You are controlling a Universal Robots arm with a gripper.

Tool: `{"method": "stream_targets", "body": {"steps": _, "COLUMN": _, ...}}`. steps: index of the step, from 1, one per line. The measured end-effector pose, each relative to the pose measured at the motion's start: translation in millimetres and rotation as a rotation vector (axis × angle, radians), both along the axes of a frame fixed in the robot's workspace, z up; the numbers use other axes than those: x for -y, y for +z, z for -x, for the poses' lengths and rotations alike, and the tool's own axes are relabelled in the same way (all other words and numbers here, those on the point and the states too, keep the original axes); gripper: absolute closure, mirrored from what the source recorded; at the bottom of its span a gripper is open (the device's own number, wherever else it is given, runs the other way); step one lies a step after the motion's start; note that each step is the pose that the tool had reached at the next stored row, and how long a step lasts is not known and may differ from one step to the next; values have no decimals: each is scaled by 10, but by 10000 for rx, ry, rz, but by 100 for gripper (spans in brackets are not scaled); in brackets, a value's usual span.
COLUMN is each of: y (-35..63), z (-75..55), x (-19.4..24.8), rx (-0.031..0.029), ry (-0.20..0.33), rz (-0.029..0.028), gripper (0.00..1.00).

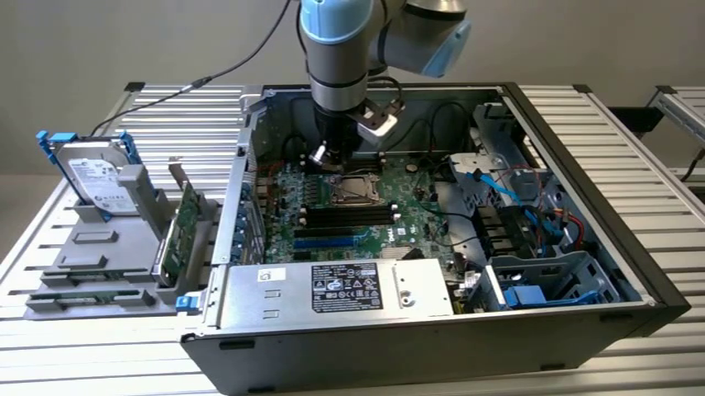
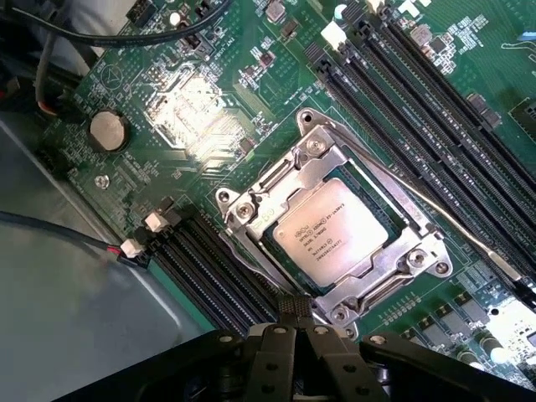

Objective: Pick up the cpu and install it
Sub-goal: 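Install the first cpu locking lever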

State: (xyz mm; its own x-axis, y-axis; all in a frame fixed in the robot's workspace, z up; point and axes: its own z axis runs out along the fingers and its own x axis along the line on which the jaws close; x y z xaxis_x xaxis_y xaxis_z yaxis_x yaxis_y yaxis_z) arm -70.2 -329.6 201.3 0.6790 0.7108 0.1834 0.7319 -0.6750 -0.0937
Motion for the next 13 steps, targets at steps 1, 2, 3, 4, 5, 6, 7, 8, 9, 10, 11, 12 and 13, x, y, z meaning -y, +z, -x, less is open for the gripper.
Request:
{"method": "stream_targets", "body": {"steps": 1, "y": -1, "z": -1, "x": 0, "rx": 0, "ry": -120, "rz": 0, "gripper": 89}}
{"method": "stream_targets", "body": {"steps": 2, "y": -1, "z": -1, "x": 0, "rx": 0, "ry": -252, "rz": 1, "gripper": 89}}
{"method": "stream_targets", "body": {"steps": 3, "y": -2, "z": -2, "x": -1, "rx": 0, "ry": -374, "rz": 0, "gripper": 89}}
{"method": "stream_targets", "body": {"steps": 4, "y": -3, "z": -2, "x": -1, "rx": 1, "ry": -494, "rz": 0, "gripper": 89}}
{"method": "stream_targets", "body": {"steps": 5, "y": -4, "z": -3, "x": -1, "rx": 1, "ry": -611, "rz": 0, "gripper": 89}}
{"method": "stream_targets", "body": {"steps": 6, "y": -4, "z": -5, "x": -2, "rx": 0, "ry": -724, "rz": 1, "gripper": 89}}
{"method": "stream_targets", "body": {"steps": 7, "y": -4, "z": -7, "x": -5, "rx": -1, "ry": -809, "rz": 2, "gripper": 89}}
{"method": "stream_targets", "body": {"steps": 8, "y": -4, "z": -9, "x": -8, "rx": -2, "ry": -875, "rz": 4, "gripper": 89}}
{"method": "stream_targets", "body": {"steps": 9, "y": -4, "z": -11, "x": -13, "rx": -1, "ry": -926, "rz": 4, "gripper": 89}}
{"method": "stream_targets", "body": {"steps": 10, "y": -3, "z": -14, "x": -20, "rx": -2, "ry": -967, "rz": 5, "gripper": 89}}
{"method": "stream_targets", "body": {"steps": 11, "y": -3, "z": -16, "x": -26, "rx": -2, "ry": -1010, "rz": 5, "gripper": 89}}
{"method": "stream_targets", "body": {"steps": 12, "y": -4, "z": -18, "x": -33, "rx": -1, "ry": -1055, "rz": 4, "gripper": 89}}
{"method": "stream_targets", "body": {"steps": 13, "y": -5, "z": -20, "x": -39, "rx": 0, "ry": -1100, "rz": 1, "gripper": 89}}
